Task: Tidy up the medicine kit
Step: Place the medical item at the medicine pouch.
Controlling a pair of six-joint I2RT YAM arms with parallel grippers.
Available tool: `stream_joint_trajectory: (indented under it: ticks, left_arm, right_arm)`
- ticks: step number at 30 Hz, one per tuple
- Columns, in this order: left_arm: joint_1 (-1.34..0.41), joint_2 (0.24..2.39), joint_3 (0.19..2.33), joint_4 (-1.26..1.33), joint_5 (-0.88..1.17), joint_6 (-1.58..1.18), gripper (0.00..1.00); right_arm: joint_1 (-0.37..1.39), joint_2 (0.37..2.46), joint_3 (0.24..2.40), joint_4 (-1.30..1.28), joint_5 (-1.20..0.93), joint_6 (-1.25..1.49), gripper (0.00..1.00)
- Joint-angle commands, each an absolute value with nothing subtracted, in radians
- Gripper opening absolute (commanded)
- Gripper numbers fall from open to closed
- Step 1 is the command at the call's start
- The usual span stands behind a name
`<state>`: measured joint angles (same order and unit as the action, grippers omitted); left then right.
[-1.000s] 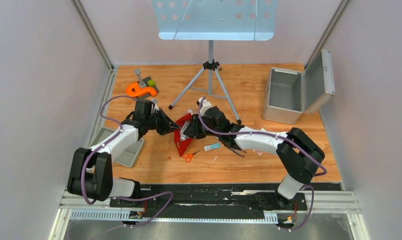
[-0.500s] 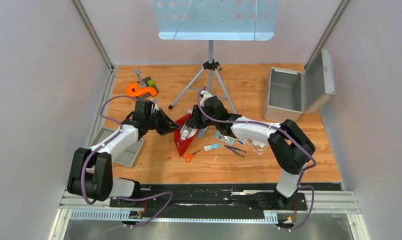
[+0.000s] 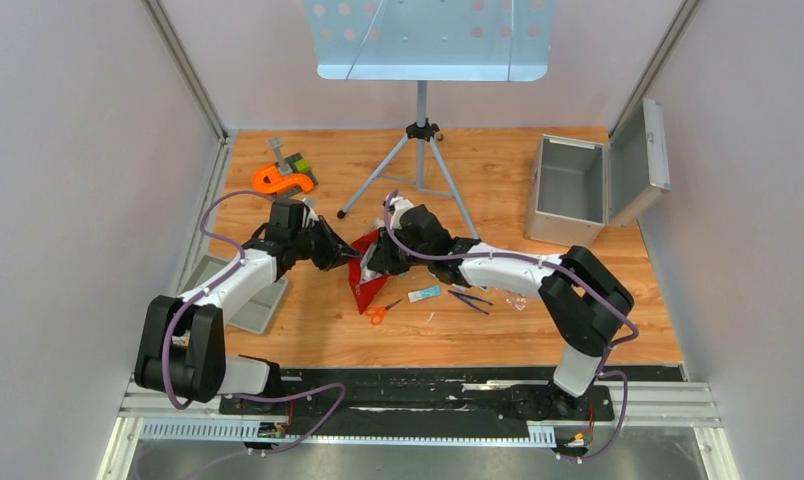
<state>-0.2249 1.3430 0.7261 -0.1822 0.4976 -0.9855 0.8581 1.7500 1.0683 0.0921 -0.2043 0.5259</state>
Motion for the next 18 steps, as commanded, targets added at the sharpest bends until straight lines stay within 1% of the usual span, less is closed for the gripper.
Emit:
stream_joint_trajectory:
  ticks: [1,7,14,18]
  left_arm:
    - [-0.221,1.315,0.756,-0.171,0.516,-0.961,0.0]
    - [-0.221,1.323,0.777,-0.174,0.535,-0.941,0.0]
    - [-0.221,1.324,0.801,-0.19,0.549,-0.901,0.0]
    - [-0.221,1.333,0.81,-0.192,0.568,-0.882,0.0]
  right_arm:
    - [0.879,1.789,1.124,0.071,-0.241,0.488,0.11]
    - [0.878,1.702,1.124,0.052,-0.189,0.455,0.12]
    - [0.849,1.555,1.098,0.038,-0.096,0.441,0.33]
    - [0.81,1.522,1.065,0.033,-0.067,0.455,0.33]
